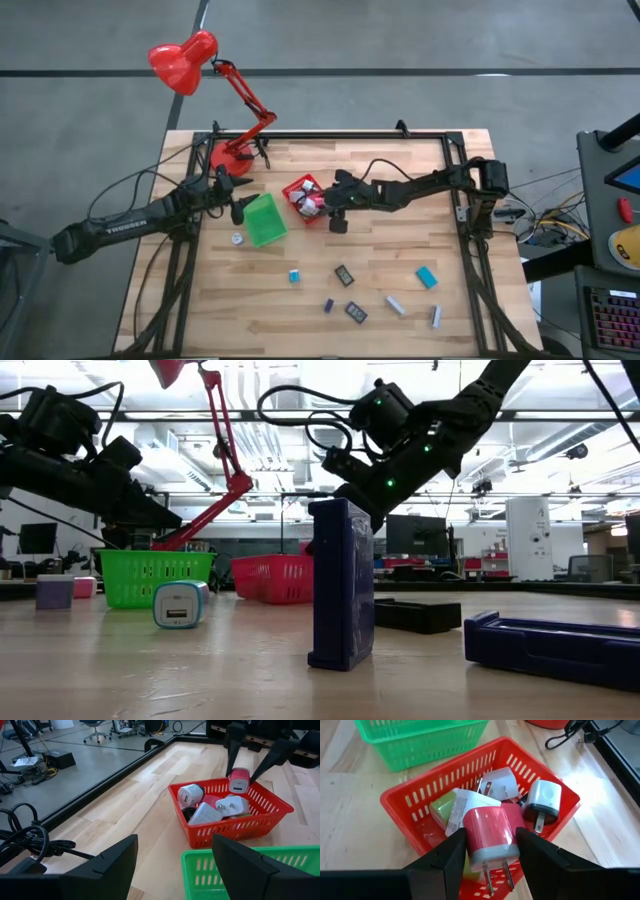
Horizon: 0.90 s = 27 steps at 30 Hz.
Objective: Pick & Place Office items
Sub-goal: Put the bottom pink charger adapter into the red bin
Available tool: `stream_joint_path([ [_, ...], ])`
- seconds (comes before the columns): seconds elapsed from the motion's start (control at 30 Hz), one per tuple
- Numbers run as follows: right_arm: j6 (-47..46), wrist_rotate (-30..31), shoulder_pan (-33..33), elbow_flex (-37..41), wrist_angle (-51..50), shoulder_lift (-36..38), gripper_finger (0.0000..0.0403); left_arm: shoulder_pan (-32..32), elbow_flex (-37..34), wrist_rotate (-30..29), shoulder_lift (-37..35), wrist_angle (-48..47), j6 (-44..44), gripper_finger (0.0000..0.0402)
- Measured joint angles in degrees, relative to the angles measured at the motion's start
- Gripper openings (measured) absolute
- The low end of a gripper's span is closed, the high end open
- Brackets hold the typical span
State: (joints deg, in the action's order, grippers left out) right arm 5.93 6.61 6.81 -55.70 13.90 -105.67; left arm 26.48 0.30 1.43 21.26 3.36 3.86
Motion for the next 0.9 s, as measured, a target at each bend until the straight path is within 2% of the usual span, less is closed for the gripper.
stream_joint_path([
  [0.7, 0.51, 0.96, 0.0, -0.53, -3.26, -0.5, 0.0167, 0.0, 0.0, 0.0, 0.0, 0.0, 0.0, 0.0257],
  [0.9, 0.53, 0.95, 0.0, -1.05, -3.56, -0.5, 0.0182, 0.0, 0.0, 0.0, 0.0, 0.0, 0.0, 0.0257],
])
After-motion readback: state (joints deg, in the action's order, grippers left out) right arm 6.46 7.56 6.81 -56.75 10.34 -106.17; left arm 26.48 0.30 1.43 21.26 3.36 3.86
